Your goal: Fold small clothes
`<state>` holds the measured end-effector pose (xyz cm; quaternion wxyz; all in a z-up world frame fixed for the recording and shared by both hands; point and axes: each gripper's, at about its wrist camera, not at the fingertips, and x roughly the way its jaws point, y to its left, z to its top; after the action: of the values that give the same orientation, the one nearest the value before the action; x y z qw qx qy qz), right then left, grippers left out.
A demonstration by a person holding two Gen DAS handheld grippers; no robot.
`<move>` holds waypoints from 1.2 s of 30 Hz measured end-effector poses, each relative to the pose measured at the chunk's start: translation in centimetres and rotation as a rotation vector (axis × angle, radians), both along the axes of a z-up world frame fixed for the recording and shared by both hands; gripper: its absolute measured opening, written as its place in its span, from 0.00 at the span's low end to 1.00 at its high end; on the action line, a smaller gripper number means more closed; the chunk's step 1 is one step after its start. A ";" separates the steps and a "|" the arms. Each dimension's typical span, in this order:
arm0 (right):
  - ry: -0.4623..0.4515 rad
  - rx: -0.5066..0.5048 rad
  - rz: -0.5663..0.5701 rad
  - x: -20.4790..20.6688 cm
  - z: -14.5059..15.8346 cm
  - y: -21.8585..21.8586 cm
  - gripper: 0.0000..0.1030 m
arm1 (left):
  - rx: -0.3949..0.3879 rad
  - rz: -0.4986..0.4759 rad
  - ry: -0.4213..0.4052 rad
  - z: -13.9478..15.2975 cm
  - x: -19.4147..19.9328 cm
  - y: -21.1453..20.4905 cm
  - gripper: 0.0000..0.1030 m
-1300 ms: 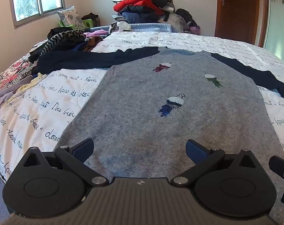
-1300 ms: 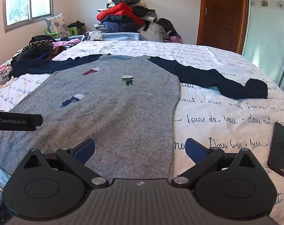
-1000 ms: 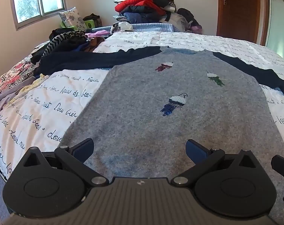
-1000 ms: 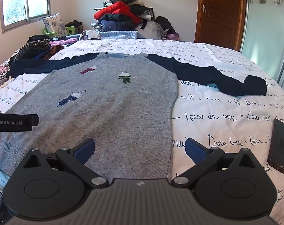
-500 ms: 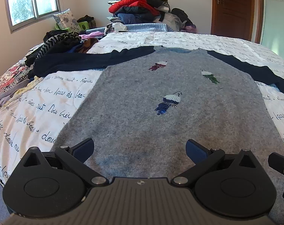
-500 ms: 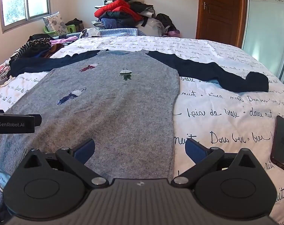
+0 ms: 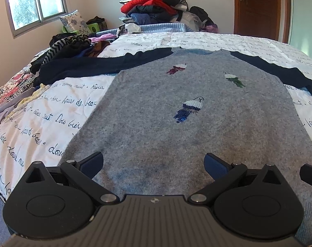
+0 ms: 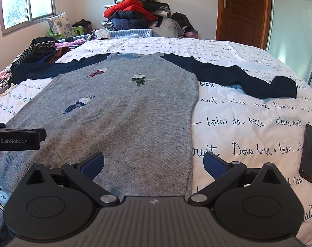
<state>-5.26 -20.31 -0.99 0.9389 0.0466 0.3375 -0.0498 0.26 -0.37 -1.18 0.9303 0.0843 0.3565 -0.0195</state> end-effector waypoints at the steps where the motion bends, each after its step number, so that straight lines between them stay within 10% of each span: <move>1: 0.000 0.000 0.000 0.0 0.0 0.0 1.00 | 0.000 0.001 0.000 0.0 0.0 0.0 1.00; 36: 0.017 0.021 0.003 0.0 -0.3 -0.1 1.00 | 0.019 -0.002 0.009 -0.5 0.1 -0.3 1.00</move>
<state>-5.22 -20.38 -1.32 0.9355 0.0553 0.3461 -0.0452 0.32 -0.66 -1.70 0.9278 0.0935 0.3607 -0.0172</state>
